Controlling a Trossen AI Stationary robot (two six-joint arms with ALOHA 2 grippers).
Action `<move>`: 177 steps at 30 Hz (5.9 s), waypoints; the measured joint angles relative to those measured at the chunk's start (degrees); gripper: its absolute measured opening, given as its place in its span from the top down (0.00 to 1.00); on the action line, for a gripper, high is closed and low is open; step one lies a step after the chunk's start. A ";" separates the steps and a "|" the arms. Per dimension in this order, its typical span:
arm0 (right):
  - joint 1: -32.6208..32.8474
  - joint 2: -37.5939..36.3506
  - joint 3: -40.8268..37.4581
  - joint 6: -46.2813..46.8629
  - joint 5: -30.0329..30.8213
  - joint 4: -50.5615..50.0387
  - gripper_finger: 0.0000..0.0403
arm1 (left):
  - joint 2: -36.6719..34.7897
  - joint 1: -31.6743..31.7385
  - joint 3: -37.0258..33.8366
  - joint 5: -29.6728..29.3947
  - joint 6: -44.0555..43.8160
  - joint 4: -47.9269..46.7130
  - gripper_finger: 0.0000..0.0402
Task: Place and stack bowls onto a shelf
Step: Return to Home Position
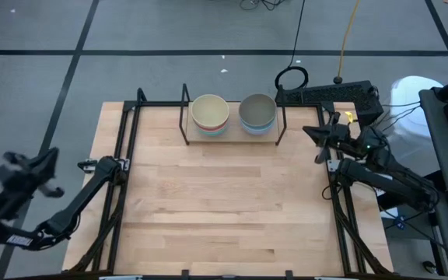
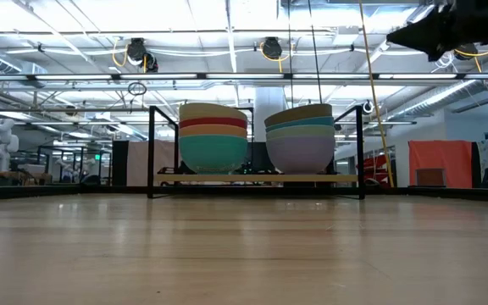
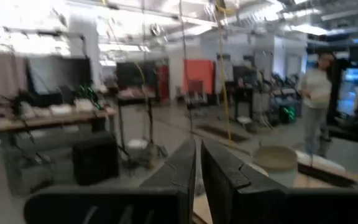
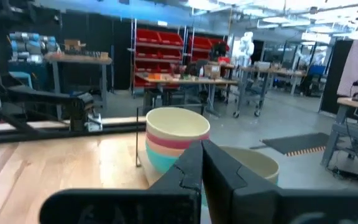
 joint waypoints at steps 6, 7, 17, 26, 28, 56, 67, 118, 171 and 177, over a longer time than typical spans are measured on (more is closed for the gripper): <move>0.00 0.52 -7.05 0.97 -0.02 9.66 1.00 | 0.02 0.71 -10.62 6.32 -1.44 8.84 0.92; 0.00 0.52 -8.09 1.68 -0.02 10.48 1.00 | 0.02 0.92 -12.36 7.42 -1.53 10.89 0.92; 0.00 0.52 -11.84 2.31 -2.80 15.47 1.00 | 0.04 2.88 -31.67 18.02 -4.29 31.90 0.92; 0.00 0.52 -11.84 -0.20 -3.02 14.71 1.00 | 0.07 2.88 -48.06 22.47 -7.22 51.16 0.92; 0.00 0.53 -11.84 -1.04 -3.02 14.52 1.00 | 0.07 2.88 -50.85 22.50 -7.22 52.87 0.92; 0.00 0.95 -11.82 -1.24 -3.02 11.12 1.00 | 0.02 -0.14 -82.94 22.46 -7.04 84.70 0.92; 0.00 1.11 -14.88 -1.06 -3.04 11.42 1.00 | 0.04 -0.14 -84.93 21.85 -5.51 83.40 0.92; 0.02 1.09 -22.95 0.07 -2.82 15.14 1.00 | 0.28 -0.14 -84.86 21.34 -5.62 77.98 0.92; 0.01 1.09 -22.99 0.07 -2.80 15.14 1.00 | 0.28 -0.14 -84.86 21.36 -5.60 78.03 0.92; 0.01 1.10 -22.99 0.09 -2.80 15.14 1.00 | 0.28 -0.14 -84.86 21.36 -5.60 78.05 0.92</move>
